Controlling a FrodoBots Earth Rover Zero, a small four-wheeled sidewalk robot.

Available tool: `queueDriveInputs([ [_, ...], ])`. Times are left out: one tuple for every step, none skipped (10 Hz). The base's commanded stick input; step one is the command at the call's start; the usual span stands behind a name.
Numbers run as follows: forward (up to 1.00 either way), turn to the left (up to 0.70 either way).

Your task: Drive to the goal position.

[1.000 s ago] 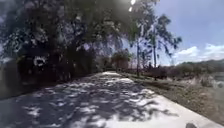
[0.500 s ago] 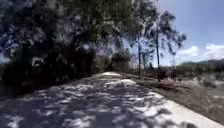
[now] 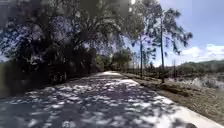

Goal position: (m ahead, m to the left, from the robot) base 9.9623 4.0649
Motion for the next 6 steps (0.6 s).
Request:
queueDriveInputs([
  [0.7, 0.0],
  [0.7, 0.0],
  [0.7, 0.0],
  [0.7, 0.0],
  [0.7, 0.0],
  [0.7, 0.0],
])
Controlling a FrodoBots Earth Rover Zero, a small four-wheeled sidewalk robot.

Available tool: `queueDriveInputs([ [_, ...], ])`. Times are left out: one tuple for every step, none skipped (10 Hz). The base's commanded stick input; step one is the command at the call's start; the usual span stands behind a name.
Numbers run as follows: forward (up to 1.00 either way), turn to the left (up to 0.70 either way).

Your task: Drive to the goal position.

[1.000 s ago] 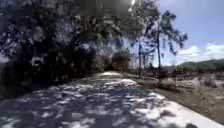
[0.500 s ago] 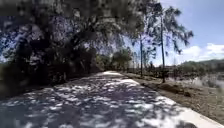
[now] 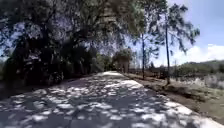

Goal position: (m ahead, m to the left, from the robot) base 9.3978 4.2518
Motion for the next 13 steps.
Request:
queueDriveInputs([
  [0.7, 0.0],
  [0.7, 0.0],
  [0.7, 0.0],
  [0.7, 0.0],
  [0.7, 0.0],
  [0.7, 0.0],
  [0.7, 0.0],
  [0.7, 0.0],
  [0.7, 0.0],
  [0.7, 0.0],
  [0.7, 0.0],
  [0.7, 0.0],
  [0.7, 0.0],
])
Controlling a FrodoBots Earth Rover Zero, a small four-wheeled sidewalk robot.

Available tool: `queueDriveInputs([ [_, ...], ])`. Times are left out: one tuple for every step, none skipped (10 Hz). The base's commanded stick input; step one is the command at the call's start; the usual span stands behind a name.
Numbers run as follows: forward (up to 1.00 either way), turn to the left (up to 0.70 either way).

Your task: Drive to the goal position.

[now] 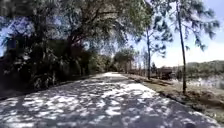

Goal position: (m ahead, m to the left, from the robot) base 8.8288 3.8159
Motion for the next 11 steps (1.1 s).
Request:
queueDriveInputs([
  [0.7, 0.0],
  [0.7, 0.0],
  [0.7, 0.0],
  [0.7, 0.0],
  [0.7, 0.0],
  [0.7, 0.0],
  [0.7, 0.0],
  [0.7, 0.0],
  [0.7, 0.0],
  [0.7, 0.0],
  [0.7, 0.0],
])
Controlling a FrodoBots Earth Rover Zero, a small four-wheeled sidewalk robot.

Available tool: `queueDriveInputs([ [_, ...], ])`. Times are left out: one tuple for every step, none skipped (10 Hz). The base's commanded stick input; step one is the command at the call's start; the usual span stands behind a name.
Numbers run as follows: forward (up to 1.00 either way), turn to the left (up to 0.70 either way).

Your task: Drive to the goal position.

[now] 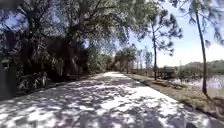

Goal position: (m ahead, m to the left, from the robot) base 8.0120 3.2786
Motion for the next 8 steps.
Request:
queueDriveInputs([
  [0.7, 0.0],
  [0.7, 0.0],
  [0.7, 0.0],
  [0.7, 0.0],
  [0.7, 0.0],
  [0.7, 0.0],
  [0.7, 0.0],
  [0.7, 0.0],
])
